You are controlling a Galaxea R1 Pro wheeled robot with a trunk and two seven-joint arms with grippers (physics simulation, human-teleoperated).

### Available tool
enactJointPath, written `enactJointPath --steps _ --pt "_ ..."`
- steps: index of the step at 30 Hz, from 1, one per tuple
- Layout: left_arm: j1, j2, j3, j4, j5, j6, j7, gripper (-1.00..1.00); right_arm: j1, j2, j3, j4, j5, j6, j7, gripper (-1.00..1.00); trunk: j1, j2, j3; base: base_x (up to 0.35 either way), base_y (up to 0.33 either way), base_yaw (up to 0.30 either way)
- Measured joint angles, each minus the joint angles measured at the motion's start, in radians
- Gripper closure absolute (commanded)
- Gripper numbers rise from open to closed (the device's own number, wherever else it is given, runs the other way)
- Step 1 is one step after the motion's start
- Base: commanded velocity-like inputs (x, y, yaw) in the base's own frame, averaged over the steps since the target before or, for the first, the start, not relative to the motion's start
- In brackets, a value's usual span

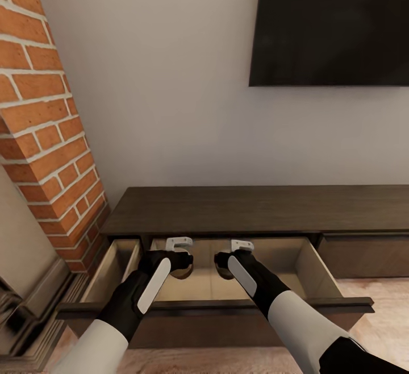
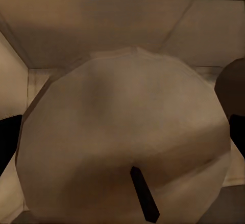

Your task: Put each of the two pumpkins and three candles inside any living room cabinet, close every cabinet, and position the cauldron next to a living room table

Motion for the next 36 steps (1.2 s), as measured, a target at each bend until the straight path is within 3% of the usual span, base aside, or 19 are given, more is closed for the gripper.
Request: enactJointPath --steps 10,19,36 --pt "0.0 0.001 0.0 -0.001 0.0 0.0 0.0 1.0 0.0 0.0 0.0 0.0 0.001 -0.003 0.0 1.0 0.004 -0.002 -0.039 0.0 0.0 0.0" --pt "0.0 0.001 0.0 -0.009 0.002 0.0 0.0 1.0 0.0 0.0 0.0 0.0 0.002 -0.004 0.0 1.0 0.004 -0.002 -0.039 0.006 0.0 0.0" --pt "0.0 0.001 -0.002 -0.01 0.003 0.001 0.0 1.0 0.0 0.0 0.0 0.0 0.003 -0.004 0.0 1.0 0.004 -0.002 -0.039 0.161 0.0 0.0"
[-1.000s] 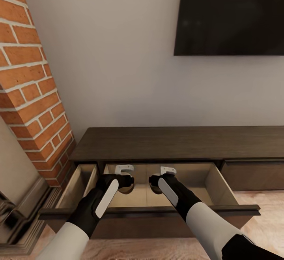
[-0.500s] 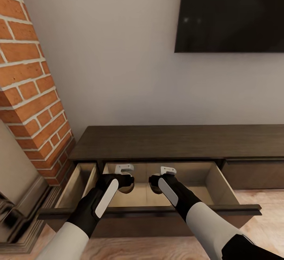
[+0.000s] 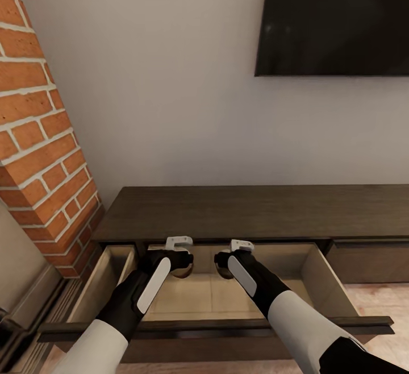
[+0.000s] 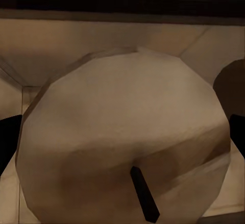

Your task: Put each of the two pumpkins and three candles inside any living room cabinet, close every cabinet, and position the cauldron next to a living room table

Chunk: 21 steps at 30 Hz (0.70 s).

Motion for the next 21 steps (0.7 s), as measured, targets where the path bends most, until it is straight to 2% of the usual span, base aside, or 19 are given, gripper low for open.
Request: enactJointPath --steps 4,21 --pt "0.0 0.0 0.0 0.0 0.0 0.0 0.0 1.0 0.0 0.0 0.0 0.0 0.0 0.0 0.0 1.0 0.0 0.0 0.0 0.004 0.0 0.0" --pt "0.0 0.0 0.0 0.002 0.002 0.0 0.0 1.0 0.0 0.0 0.0 -0.001 -0.001 0.0 0.0 1.0 0.008 -0.004 -0.066 0.0 0.0 0.0"
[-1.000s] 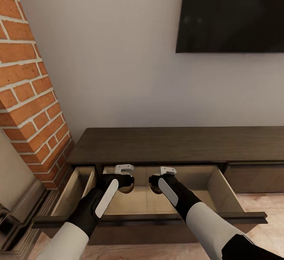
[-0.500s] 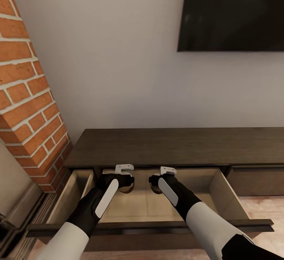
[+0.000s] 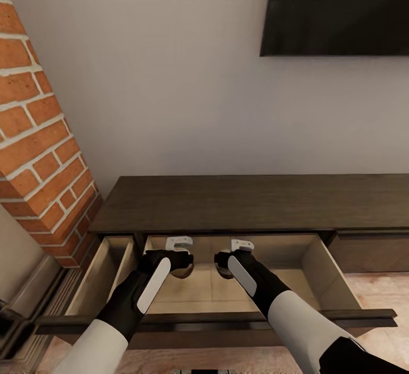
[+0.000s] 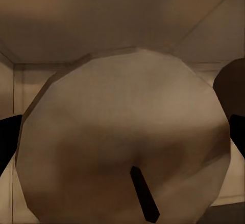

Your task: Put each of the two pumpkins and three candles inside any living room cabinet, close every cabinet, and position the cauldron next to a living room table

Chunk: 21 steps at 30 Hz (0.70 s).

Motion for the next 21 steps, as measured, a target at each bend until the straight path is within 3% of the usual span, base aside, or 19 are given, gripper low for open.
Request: enactJointPath --steps 17,18,21 --pt "0.0 0.0 0.0 0.0 0.001 0.001 0.0 1.0 0.0 0.001 0.001 0.0 -0.001 0.0 0.0 1.0 0.008 -0.004 -0.066 0.0 0.0 0.0" --pt "0.0 0.0 0.0 0.0 0.0 0.001 0.0 1.0 0.0 0.001 0.001 0.0 -0.001 0.0 0.0 -1.0 0.008 -0.004 -0.07 0.0 0.0 0.0" --pt "0.0 0.0 0.0 -0.001 -0.001 0.001 0.0 1.0 0.0 0.001 0.001 0.0 0.001 0.0 0.0 -1.0 0.008 -0.004 -0.07 0.0 0.0 0.0"
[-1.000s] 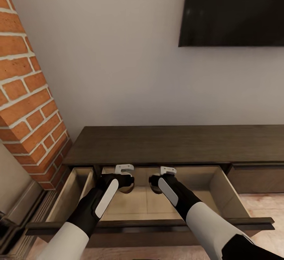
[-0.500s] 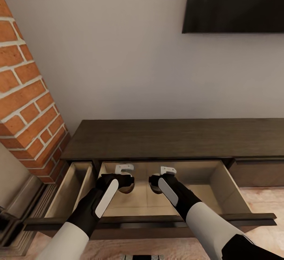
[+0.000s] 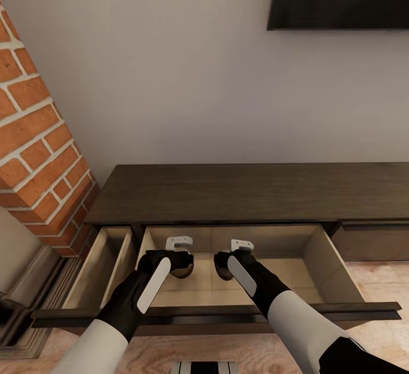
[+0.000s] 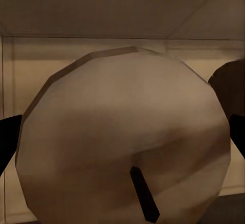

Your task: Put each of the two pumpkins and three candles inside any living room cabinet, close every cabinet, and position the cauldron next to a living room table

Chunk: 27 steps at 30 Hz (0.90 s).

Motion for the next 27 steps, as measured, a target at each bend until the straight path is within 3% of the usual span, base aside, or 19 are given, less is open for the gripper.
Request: enactJointPath --steps 11,12,21,27 --pt "0.0 0.0 0.0 -0.002 -0.001 0.0 0.0 1.0 0.0 0.0 0.0 0.0 -0.001 0.001 0.0 -1.0 0.0 0.0 0.0 0.0 0.0 0.0" --pt "0.0 0.0 0.0 -0.002 -0.001 0.0 0.0 -1.0 0.0 0.0 0.0 0.0 -0.001 0.0 0.0 -1.0 0.0 0.0 0.0 0.0 0.0 0.0" --pt "0.0 0.0 0.0 -0.002 0.001 0.0 0.0 -1.0 0.0 0.0 -0.001 0.0 -0.001 0.0 0.0 -1.0 0.0 0.0 0.0 0.0 0.0 0.0" --pt "0.0 0.0 0.0 -0.002 0.003 0.0 0.0 -1.0 -0.001 0.0 0.0 0.0 -0.001 0.0 0.0 -1.0 -0.003 0.001 0.023 0.0 0.0 0.0"
